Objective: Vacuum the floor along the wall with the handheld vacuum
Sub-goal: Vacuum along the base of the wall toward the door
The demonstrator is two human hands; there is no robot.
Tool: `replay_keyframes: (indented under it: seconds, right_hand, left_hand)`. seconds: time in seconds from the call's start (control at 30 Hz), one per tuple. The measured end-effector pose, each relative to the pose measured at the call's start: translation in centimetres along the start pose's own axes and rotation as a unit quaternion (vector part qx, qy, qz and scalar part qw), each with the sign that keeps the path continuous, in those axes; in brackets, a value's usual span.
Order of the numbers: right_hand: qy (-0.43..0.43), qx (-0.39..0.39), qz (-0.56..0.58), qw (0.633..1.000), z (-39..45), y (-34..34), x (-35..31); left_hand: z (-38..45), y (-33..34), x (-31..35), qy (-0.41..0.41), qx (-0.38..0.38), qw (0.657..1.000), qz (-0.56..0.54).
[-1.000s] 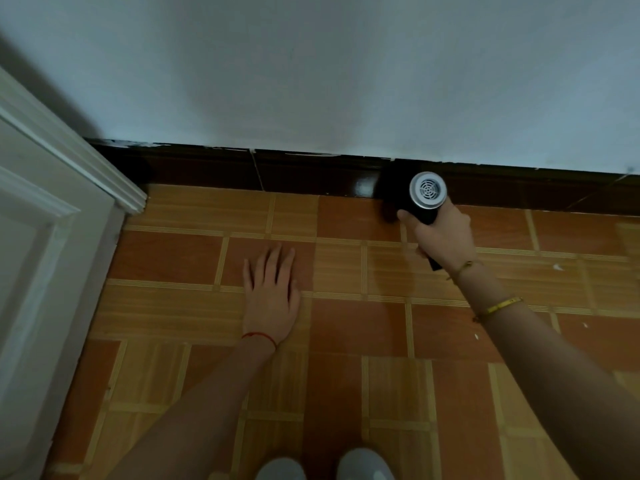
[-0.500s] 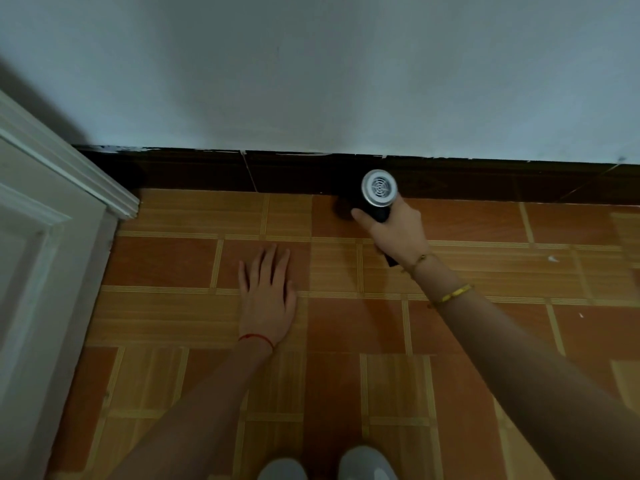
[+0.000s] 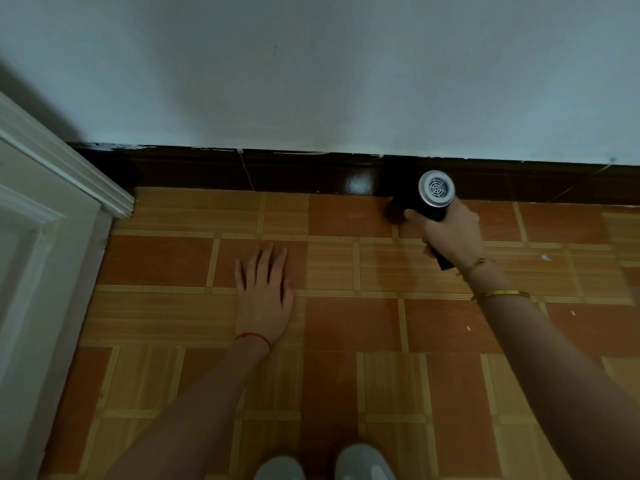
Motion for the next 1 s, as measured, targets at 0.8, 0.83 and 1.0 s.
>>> replay_keyframes:
  seconds: [0.8,0.83,1.0]
  right_hand:
    - [0.007,0.031,-0.03,0.999,-0.6,1.4,-1.7]
    - [0.017,0.056,-0.038,0.998,-0.7,0.4,-1.3]
    - [0.009,-0.006,-0.001,1.0,-1.2,0.8,-0.8]
  left_hand:
    - [-0.1,0.0,-0.1,0.004,0.011,1.0,-0.002]
    - [-0.1,0.0,0.0,0.005,0.012,1.0,0.0]
    - [-0.1,-0.1,0.0,0.003,0.014,1.0,0.0]
Point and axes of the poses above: each hand's wrist, its own z-axis towards the middle knuckle, its own y-axis out of the palm, x = y × z, the point moved 10 cm from there along z, towards the middle knuckle, and after that the axes turned 9 degrees about z, right-handed, at the moved point
